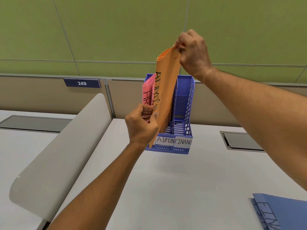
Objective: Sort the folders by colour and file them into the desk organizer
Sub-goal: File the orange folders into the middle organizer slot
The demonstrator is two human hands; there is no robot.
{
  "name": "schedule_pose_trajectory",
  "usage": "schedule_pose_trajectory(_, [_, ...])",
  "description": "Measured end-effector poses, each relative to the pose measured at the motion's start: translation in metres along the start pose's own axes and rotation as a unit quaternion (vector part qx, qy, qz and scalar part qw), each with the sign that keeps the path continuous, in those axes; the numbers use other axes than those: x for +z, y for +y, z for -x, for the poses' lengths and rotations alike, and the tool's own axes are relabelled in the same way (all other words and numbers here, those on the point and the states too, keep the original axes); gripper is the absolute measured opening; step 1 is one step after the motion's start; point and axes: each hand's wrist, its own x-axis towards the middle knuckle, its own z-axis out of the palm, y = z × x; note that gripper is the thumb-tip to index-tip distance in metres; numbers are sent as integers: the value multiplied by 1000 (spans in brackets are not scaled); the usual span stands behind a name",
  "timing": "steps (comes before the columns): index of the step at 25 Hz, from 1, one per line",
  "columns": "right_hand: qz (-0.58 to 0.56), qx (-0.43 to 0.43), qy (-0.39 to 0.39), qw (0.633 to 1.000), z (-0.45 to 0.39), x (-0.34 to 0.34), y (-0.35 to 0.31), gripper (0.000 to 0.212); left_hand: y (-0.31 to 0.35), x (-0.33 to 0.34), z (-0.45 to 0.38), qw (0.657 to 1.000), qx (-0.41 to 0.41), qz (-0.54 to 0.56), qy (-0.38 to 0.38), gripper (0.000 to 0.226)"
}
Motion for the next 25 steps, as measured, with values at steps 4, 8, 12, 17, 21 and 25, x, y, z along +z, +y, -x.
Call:
schedule_pose_trajectory(4, [0, 3, 4, 1000, -16, 18, 10, 20, -8, 19, -15, 1000, 5, 0, -10, 17])
schedule_pose_trajectory(8, [7, 7, 8, 1000, -30, 29, 23, 21, -17, 37, -34, 1000, 8, 9, -16, 16])
schedule_pose_trajectory(12, [8, 28, 0, 1000, -38, 38, 38, 23, -26, 52, -47, 1000, -7, 17, -15, 17])
schedule_pose_trajectory(17, [32, 14, -21, 999, -34, 49, 44, 23, -38, 63, -46, 998, -49, 10, -34, 21])
schedule_pose_trajectory(21, [51, -1, -62, 997, -22, 59, 45, 21, -51, 62, -38, 994, -75, -22, -77, 22])
schedule_pose_trajectory(25, [70, -16, -126, 989, -5, 71, 47, 22, -61, 55, -31, 993, -48, -45, -98, 22])
